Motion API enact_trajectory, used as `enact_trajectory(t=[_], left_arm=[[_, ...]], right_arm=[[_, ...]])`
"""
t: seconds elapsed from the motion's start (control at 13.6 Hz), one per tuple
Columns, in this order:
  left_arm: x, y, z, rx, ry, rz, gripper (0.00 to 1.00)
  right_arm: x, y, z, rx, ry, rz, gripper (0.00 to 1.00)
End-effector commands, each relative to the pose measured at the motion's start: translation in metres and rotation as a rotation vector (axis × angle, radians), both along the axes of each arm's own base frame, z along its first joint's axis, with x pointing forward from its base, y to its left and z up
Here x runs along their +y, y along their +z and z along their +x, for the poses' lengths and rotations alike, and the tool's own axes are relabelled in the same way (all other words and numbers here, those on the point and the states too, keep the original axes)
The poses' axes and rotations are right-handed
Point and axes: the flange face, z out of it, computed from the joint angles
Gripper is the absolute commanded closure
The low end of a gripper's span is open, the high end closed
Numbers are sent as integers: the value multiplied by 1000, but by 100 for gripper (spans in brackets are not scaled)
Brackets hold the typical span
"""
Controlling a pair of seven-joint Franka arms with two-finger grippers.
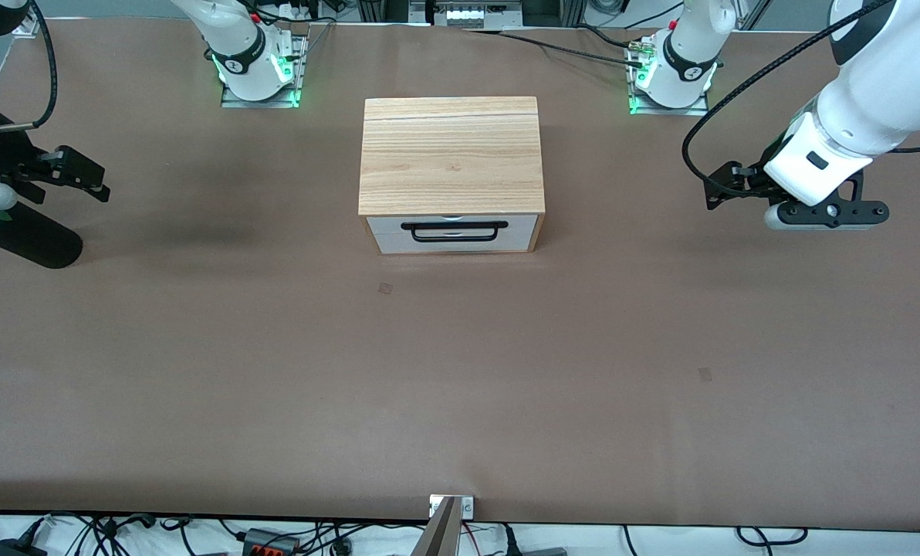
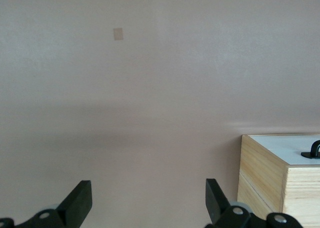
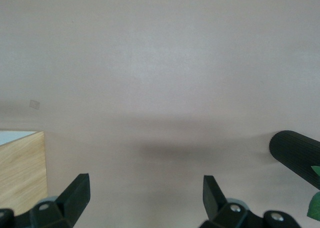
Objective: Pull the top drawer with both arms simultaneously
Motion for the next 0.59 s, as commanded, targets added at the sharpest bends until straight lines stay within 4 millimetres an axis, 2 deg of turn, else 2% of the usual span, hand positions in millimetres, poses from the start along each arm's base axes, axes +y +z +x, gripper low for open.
enact_trajectory(t=[0.0,0.22,0.37,0.44,0.51], left_arm=[[-4,7,3,-1,-23,-14,0],[-8,10,7,-9,-27,-21,0],[-9,3,12,-3,-28,-16,0],[-15,6,15,-9,-42,-29,0],[-21,0,18,5,-54,-31,0]], right_arm=[[1,-3,-3,22,-14,14,0],[4,-3,-2,14,-9,14,0],[4,-4,1,10,-10,14,0],[4,-4,1,8,-10,14,0],[2,-5,0,17,-12,14,0]])
